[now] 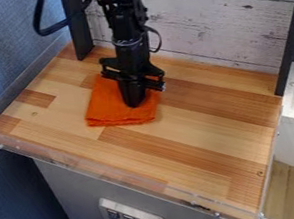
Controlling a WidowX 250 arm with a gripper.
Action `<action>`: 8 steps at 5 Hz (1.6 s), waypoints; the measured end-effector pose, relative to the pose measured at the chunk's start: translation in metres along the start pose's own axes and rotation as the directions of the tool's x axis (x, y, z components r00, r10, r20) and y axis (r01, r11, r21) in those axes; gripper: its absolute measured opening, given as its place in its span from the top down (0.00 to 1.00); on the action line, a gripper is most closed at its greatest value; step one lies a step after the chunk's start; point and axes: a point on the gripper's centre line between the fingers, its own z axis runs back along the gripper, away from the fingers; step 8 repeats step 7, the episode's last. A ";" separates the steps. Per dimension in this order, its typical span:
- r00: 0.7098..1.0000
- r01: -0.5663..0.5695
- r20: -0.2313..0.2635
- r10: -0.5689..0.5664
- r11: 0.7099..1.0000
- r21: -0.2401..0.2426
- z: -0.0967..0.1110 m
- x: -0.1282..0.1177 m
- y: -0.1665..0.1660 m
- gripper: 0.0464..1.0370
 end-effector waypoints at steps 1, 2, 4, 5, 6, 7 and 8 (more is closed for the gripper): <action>1.000 -0.022 0.004 0.022 1.000 0.002 0.001 0.010 -0.011 0.99; 0.999 -0.037 -0.003 0.037 0.999 0.001 0.001 0.017 -0.019 0.96; 0.997 -0.046 -0.055 0.045 0.999 -0.007 0.006 0.011 -0.027 0.56; 0.998 -0.048 -0.033 0.047 0.999 -0.007 0.027 0.005 -0.027 0.26; 0.999 -0.053 -0.009 0.053 0.999 -0.010 0.045 -0.005 -0.022 0.04; 0.999 -0.050 0.019 0.050 0.999 -0.007 0.065 -0.016 -0.021 0.04; 0.999 -0.050 0.019 0.050 0.999 -0.007 0.065 -0.016 -0.021 0.04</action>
